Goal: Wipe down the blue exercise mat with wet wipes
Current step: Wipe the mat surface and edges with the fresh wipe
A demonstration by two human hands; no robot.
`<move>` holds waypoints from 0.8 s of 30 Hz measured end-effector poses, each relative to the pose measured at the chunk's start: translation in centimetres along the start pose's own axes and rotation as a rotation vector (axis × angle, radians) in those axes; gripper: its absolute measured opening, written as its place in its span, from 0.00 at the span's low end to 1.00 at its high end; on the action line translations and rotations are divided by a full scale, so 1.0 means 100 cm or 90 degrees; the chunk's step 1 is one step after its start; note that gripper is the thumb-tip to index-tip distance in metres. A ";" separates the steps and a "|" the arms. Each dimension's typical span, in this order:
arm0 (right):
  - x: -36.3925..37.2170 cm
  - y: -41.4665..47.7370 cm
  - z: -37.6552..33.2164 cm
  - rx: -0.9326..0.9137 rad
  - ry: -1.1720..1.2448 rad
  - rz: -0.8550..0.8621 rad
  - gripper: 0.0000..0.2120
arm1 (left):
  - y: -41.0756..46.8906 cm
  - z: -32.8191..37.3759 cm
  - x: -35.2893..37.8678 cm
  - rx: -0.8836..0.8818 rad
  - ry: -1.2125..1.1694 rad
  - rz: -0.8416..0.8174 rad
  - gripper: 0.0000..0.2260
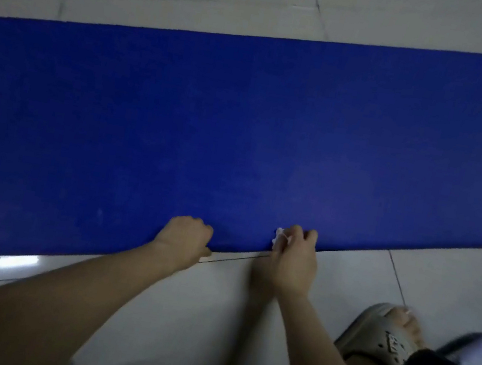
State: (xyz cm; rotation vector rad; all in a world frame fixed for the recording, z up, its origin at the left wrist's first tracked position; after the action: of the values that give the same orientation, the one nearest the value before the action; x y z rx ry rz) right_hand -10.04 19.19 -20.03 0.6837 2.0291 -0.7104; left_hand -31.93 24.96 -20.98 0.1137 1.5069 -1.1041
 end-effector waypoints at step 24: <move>0.132 -0.173 -0.125 -0.368 0.012 -0.204 0.04 | -0.116 -0.126 0.052 -0.120 -0.208 0.018 0.19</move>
State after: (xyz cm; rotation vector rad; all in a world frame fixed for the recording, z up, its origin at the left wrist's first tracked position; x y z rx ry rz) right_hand -35.10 18.61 -21.45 0.0297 2.2356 -0.2580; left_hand -49.82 24.50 -20.67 -0.1671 1.3018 -0.9033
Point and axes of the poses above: each hand's wrist, its own y-axis towards the middle knuckle, its own x-axis out of the palm, z = x × y, the point moved 9 cm from there along y, towards the middle knuckle, and after that the axes turned 13 degrees about x, right-handed, at the moved point
